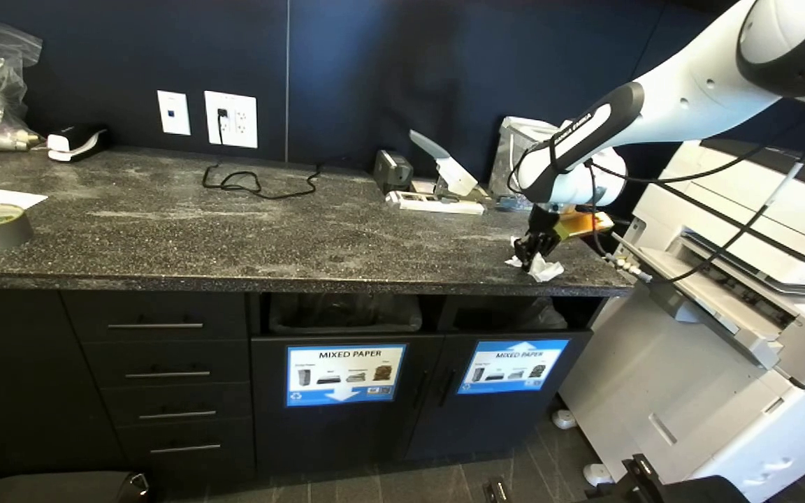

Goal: Place the to white papers on the counter inside the waste bin on the right

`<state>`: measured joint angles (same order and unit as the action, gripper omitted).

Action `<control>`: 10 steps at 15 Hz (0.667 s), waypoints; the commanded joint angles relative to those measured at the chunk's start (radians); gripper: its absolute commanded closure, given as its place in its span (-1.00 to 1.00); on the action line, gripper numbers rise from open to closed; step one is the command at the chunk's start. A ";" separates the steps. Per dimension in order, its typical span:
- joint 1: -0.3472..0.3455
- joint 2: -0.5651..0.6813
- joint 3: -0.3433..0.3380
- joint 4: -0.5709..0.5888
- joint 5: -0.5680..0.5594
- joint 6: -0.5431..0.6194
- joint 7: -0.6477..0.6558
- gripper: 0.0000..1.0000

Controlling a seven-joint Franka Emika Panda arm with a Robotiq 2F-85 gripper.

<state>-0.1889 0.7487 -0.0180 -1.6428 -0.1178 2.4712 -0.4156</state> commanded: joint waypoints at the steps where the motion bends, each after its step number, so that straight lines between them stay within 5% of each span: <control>1: -0.015 -0.119 -0.013 -0.216 -0.001 0.089 0.034 0.77; 6: -0.012 -0.181 -0.019 -0.442 0.006 0.352 0.095 0.75; 10: -0.075 -0.185 0.036 -0.567 0.051 0.513 0.074 0.77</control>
<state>-0.2217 0.5812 -0.0228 -2.0914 -0.0936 2.8702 -0.3407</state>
